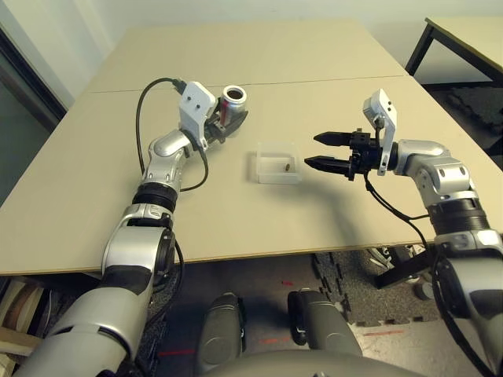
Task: Pour the medicine from the bottle into the box.
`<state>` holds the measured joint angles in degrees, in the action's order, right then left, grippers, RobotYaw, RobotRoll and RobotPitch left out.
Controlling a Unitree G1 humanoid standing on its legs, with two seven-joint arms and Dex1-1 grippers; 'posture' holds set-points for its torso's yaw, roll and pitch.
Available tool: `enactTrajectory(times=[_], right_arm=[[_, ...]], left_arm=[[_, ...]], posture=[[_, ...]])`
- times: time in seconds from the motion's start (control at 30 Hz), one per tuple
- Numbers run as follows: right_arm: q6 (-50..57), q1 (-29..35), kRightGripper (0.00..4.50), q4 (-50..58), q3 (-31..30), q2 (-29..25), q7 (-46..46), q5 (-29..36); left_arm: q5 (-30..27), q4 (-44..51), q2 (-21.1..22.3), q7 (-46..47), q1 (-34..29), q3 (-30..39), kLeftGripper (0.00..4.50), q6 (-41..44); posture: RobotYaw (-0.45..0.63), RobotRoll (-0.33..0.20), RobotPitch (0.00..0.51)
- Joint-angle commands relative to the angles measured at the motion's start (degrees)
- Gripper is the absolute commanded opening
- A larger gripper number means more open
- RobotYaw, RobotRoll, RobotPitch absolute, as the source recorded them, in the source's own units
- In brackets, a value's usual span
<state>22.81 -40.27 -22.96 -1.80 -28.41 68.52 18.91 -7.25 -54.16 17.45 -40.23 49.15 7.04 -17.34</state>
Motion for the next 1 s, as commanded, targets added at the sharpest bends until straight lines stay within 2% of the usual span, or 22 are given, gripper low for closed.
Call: enactTrajectory(times=[0.03,0.33,1.0], right_arm=[[-0.2,-0.2,4.50,-0.4,-0.3,-0.3,-0.1,-0.4],[0.3,0.0,4.50,0.0,-0.3,-0.8,-0.1,-0.3],[0.6,0.3,4.50,0.8,-0.3,-1.0,-0.2,-0.2]], left_arm=[[-1.0,0.9,0.1,1.6,-2.0,1.0,2.59,0.1],[-1.8,-0.7,0.9,5.6,-4.3,3.9,2.59,-0.5],[-3.4,-4.0,1.0,8.5,-8.1,6.6,2.59,-1.0]], posture=[[-0.06,0.000,0.084],[-0.06,0.000,0.086],[-0.07,0.000,0.087]])
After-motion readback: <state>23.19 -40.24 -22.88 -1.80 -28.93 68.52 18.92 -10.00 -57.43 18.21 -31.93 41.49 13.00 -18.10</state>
